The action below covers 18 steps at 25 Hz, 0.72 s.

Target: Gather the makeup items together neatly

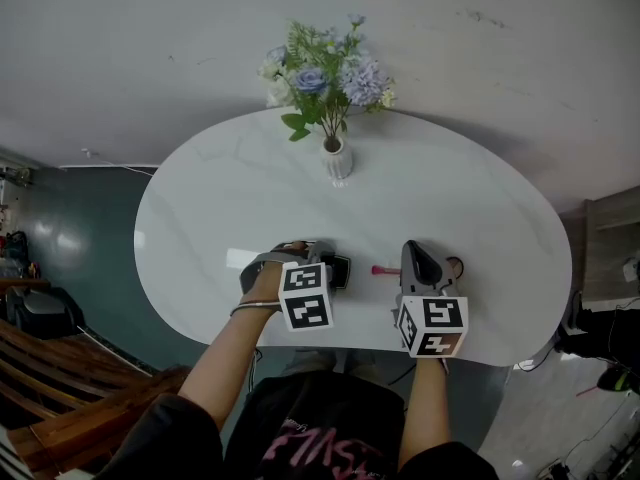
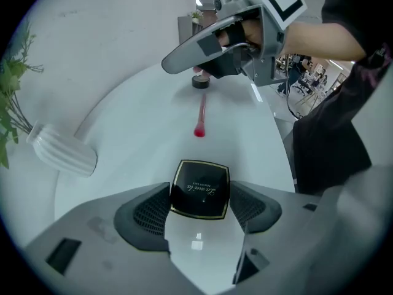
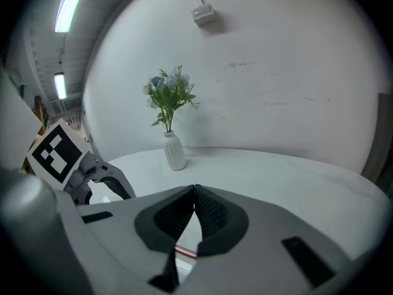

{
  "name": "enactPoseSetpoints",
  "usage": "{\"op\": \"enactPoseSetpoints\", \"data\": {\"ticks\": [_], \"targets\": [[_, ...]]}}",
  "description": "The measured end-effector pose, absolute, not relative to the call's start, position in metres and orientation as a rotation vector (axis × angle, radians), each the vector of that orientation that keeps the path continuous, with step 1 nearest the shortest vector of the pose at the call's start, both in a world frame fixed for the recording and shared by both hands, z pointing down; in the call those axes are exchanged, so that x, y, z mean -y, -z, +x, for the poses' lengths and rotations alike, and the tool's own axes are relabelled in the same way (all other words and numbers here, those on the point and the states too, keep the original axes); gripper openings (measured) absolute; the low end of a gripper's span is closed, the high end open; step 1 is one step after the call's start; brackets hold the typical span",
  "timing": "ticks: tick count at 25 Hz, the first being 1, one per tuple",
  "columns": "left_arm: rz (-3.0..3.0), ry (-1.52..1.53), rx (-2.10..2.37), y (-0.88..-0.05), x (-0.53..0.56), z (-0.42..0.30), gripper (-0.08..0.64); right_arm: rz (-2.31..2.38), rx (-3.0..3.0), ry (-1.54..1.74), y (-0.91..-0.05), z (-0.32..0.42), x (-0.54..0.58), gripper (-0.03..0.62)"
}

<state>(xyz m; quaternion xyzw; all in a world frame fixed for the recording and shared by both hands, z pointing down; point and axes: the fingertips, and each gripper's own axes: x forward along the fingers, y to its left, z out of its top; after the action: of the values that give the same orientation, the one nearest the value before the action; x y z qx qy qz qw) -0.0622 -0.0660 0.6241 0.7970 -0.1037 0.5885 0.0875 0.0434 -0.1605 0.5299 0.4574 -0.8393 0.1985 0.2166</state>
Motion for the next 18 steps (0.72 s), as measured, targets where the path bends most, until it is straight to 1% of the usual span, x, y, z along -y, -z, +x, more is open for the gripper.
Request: {"op": "enactPoseSetpoints", "data": {"ticks": [6,12,18], "targets": [[2.371,-1.707,0.386,-0.625,0.074,-0.060,0.307,1.273,2.322,-0.554,-0.530,0.050,0.159,0.063],[2.385,-1.727,0.360,-0.629,0.069,-0.061,0.308,1.289,2.309,-0.559,-0.530,0.060,0.157,0.063],[2.411,-1.655,0.442,-0.616,0.068,-0.065,0.308,1.302,2.310,-0.566,-0.529,0.063,0.156,0.063]]}}
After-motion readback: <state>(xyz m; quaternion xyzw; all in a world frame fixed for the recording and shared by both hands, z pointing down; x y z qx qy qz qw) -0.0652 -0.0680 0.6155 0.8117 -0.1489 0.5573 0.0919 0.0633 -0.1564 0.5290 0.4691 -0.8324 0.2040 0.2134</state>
